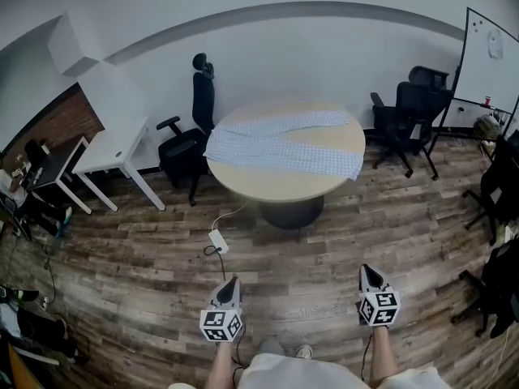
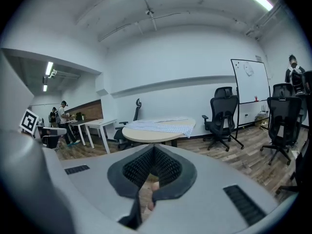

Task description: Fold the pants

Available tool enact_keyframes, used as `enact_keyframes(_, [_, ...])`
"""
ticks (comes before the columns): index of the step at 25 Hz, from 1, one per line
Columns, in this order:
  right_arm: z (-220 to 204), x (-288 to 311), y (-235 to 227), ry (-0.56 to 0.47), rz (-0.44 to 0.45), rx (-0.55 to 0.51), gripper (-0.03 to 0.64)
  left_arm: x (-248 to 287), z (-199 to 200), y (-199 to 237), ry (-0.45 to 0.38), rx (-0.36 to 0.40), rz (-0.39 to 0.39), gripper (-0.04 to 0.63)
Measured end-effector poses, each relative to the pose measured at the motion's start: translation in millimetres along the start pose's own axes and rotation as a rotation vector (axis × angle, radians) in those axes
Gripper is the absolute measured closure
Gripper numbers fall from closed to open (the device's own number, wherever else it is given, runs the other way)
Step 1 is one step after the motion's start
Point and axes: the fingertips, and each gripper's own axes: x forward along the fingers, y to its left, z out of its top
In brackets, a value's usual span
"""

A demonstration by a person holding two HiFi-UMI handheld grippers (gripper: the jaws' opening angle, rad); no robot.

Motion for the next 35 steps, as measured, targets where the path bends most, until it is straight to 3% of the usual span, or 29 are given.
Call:
enact_keyframes(12, [7, 49, -15, 0.009, 0.003, -0.005, 0.589, 54, 3, 7, 0.009, -0.014, -0.013, 0.563])
enact_keyframes(22, [41, 139, -14, 0.026, -0.009, -0.035, 0.589, 139, 23, 56, -0.003, -0.048, -0.031, 0.563])
enact_keyframes(35, [91, 274, 12, 0.035, -0.044, -0.042, 0.589, 248, 69, 160, 0.000, -0.071, -0.067, 0.563])
